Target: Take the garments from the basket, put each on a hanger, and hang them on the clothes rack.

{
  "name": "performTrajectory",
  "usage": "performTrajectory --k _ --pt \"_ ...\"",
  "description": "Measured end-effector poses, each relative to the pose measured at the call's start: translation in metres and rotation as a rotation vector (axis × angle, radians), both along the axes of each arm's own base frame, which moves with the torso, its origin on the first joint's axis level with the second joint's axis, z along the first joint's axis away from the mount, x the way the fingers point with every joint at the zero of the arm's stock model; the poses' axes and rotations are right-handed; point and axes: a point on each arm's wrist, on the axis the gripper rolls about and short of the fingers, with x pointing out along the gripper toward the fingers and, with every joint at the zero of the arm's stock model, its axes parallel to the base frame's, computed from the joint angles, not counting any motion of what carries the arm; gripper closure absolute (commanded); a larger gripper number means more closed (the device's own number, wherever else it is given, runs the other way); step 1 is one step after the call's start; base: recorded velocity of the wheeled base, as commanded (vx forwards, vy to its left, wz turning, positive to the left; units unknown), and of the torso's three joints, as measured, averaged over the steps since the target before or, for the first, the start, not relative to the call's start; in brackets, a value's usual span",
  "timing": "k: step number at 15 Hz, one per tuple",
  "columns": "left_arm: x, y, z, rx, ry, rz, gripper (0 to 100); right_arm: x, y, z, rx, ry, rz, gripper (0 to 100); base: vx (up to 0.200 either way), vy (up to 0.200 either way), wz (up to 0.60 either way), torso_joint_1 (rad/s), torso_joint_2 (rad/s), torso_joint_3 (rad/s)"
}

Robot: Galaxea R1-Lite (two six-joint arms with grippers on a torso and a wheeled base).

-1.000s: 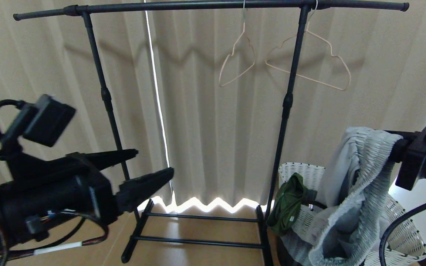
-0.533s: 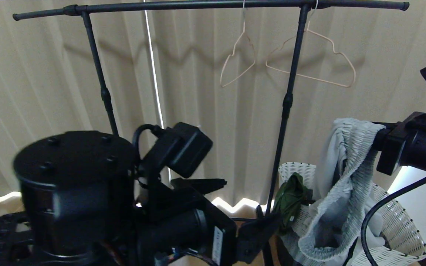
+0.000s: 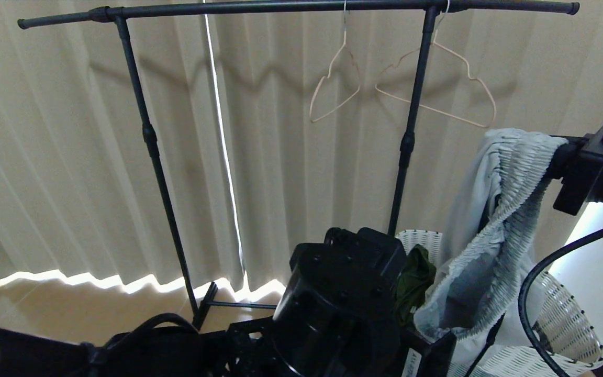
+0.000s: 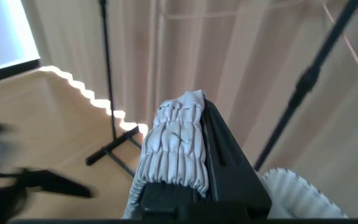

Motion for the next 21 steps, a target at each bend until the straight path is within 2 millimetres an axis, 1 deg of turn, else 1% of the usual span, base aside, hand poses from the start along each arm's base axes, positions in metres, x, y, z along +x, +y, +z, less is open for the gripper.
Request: performTrajectory --k 2,5,9,12,13,18,20,21 --pt "0.012 -0.011 -0.008 0.01 0.004 0.022 0 -0.007 -0.002 0.003 0.008 -0.013 0.045 100 0.0 0.0 0.0 0.0 0.0 0.0" --pt "0.029 -0.019 -0.017 0.01 0.012 0.061 0 -0.014 -0.005 0.008 0.017 -0.034 0.051 100 0.0 0.0 0.0 0.0 0.0 0.0" --pt "0.036 -0.026 -0.029 0.004 0.056 0.102 0 -0.018 -0.006 0.011 0.023 -0.05 0.056 100 0.0 0.0 0.0 0.0 0.0 0.0" --pt "0.037 -0.03 -0.031 -0.019 0.046 0.098 0 -0.019 -0.006 0.012 0.027 -0.057 0.069 100 0.0 0.0 0.0 0.0 0.0 0.0" --pt "0.037 -0.03 -0.033 -0.017 0.048 0.098 100 -0.019 -0.007 0.012 0.027 -0.056 0.069 100 0.0 0.0 0.0 0.0 0.0 0.0" --pt "0.031 -0.025 -0.042 -0.008 0.056 0.109 100 -0.022 -0.008 0.012 0.026 -0.056 0.068 100 0.0 0.0 0.0 0.0 0.0 0.0" --pt "0.022 -0.016 -0.044 0.002 0.023 0.111 100 -0.022 -0.008 0.011 0.023 -0.051 0.066 100 0.0 0.0 0.0 0.0 0.0 0.0" --pt "0.019 -0.009 -0.042 0.003 0.006 0.109 100 -0.021 -0.007 0.009 0.017 -0.045 0.064 100 0.0 0.0 0.0 0.0 0.0 0.0"
